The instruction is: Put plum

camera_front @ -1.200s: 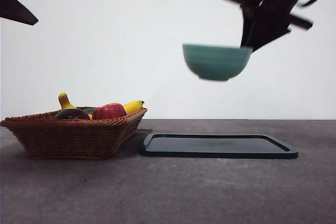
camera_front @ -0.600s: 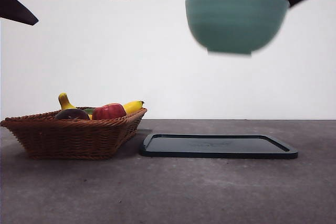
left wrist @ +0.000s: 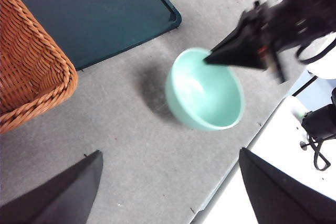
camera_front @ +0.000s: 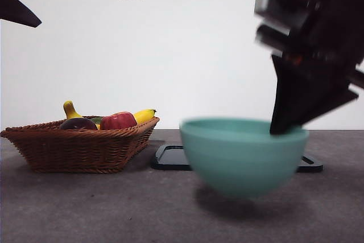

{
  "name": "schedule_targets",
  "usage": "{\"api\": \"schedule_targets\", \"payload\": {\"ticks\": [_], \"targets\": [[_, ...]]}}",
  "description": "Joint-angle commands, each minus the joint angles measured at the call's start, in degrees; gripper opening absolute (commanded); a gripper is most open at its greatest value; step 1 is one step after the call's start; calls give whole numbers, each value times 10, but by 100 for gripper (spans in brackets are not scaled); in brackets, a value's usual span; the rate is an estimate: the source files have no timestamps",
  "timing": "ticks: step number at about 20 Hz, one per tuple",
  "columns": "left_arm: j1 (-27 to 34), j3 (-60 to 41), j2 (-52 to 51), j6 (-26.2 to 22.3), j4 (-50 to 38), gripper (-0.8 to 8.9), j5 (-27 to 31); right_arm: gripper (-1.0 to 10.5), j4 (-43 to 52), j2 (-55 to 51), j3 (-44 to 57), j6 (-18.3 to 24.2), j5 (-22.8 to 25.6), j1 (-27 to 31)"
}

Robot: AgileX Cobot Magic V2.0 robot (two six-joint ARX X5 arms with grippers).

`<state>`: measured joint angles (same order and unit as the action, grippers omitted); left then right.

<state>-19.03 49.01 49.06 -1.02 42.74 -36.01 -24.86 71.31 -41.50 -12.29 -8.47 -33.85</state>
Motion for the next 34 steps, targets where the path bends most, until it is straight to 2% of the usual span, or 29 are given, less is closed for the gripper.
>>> {"api": "schedule_targets", "payload": {"ticks": [1,9,10,13,15,18,23,26,31,34], "targets": [[-2,10,3,-11,-3,406,-4,11,27,32,-1,-8,13,-9],[-2,10,3,-11,-3,406,-4,17,35,51,-1,-8,14,-9],[-2,10,3,-11,-3,406,-4,47,32,51,-1,-8,14,-9],[-2,10,3,-11,-3,406,-4,250,26,50,-1,-12,15,-9],[-2,10,3,-11,-3,406,-4,276,25,43,-6,-12,15,-9],[-2,10,3,-11,-3,406,-4,276,8,2,-22,-12,25,-9],[-2,10,3,-11,-3,406,-4,276,-77,-109,-73,-9,27,-9],[-2,10,3,-10,-3,406,-4,276,-144,-178,-93,-7,0,-9],[-2,10,3,-9,-2,406,-4,275,-242,-281,-94,-3,-102,-9],[-2,10,3,-9,0,406,-4,275,-280,-315,-94,-3,-118,-9]]}}
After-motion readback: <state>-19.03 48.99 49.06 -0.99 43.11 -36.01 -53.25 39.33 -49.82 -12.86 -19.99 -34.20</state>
